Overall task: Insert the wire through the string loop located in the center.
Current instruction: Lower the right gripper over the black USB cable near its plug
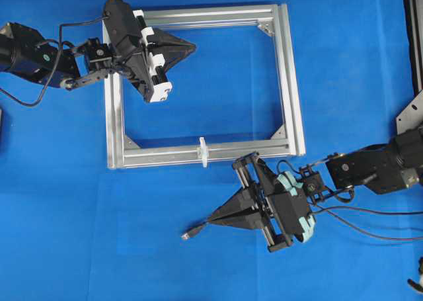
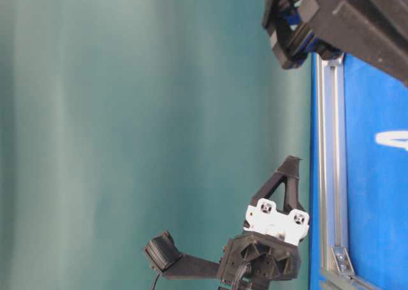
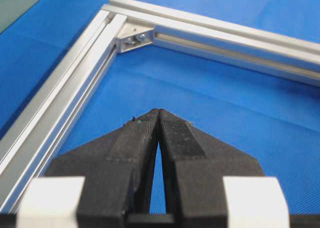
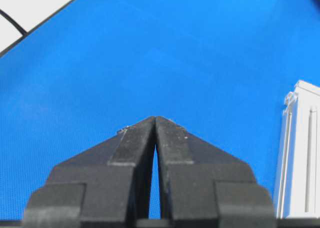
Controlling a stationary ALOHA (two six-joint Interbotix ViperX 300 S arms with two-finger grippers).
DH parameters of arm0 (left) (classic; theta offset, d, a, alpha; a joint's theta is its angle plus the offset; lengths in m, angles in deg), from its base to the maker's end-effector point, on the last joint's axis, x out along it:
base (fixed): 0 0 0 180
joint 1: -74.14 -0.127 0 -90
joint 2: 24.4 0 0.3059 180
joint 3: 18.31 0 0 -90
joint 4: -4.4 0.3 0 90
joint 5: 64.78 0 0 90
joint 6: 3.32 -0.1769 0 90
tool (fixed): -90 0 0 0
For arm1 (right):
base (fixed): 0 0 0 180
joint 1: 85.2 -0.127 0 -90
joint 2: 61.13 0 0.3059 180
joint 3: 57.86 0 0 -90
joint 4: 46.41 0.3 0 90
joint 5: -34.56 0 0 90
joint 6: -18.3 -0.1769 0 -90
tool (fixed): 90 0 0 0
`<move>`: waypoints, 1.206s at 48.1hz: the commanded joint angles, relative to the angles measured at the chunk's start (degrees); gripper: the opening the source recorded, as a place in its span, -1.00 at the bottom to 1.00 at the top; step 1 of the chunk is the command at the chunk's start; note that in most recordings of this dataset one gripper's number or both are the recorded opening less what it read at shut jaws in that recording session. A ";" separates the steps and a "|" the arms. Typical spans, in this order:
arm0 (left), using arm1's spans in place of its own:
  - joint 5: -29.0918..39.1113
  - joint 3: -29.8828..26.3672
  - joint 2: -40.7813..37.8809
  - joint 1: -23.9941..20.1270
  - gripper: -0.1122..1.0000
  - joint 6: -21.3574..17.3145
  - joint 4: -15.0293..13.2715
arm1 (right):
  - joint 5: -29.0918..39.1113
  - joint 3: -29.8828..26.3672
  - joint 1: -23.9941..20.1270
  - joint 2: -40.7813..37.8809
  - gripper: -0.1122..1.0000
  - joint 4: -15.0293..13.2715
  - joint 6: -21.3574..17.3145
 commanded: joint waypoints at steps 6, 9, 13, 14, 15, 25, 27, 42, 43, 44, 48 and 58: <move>-0.09 -0.26 3.34 0.09 -0.80 -0.26 1.05 | 1.41 -0.62 -0.18 4.48 -0.88 -1.23 0.53; -0.09 -0.26 3.43 0.09 -0.80 -0.26 1.05 | 1.67 -0.70 -0.18 4.48 -0.88 -1.41 0.44; -0.09 -0.26 3.34 0.09 -0.80 -0.26 1.14 | 1.76 -0.79 -0.18 4.48 -0.88 -1.32 0.09; -0.18 -0.26 3.34 0.09 -0.80 -0.26 1.14 | 1.76 -0.79 -0.18 4.48 -0.88 -1.41 -0.09; -0.09 -0.26 3.34 0.09 -0.80 -0.26 1.14 | 1.76 -0.79 -0.18 4.48 -0.88 -1.32 -0.26; -0.09 -0.26 3.43 0.09 -0.80 -0.26 1.05 | 2.29 -0.79 -0.18 4.48 -0.88 -1.23 -0.62; -0.09 -0.26 3.34 0.09 -0.80 -0.26 1.05 | 2.55 -0.79 -0.18 4.48 -0.88 -1.14 -0.62; -0.09 -0.26 3.43 0.09 -0.80 -0.26 1.14 | 4.83 -1.05 -0.09 4.39 -0.49 -1.05 -3.16; -0.09 -0.26 3.43 0.00 -0.80 -0.26 1.14 | 5.10 -1.05 -0.18 4.31 -0.41 -1.05 -3.16; 0.00 -0.26 3.43 0.00 -0.80 -0.26 1.14 | 5.36 -1.14 -0.18 4.31 -0.31 -1.05 -3.16; 0.35 -0.26 3.34 0.00 -0.80 -0.26 1.14 | 6.15 -1.41 -0.09 4.13 0.15 -0.79 -3.16; 0.97 -0.26 3.34 0.00 -0.80 -0.26 1.14 | 8.00 -1.76 0.00 3.60 0.63 -0.62 -3.16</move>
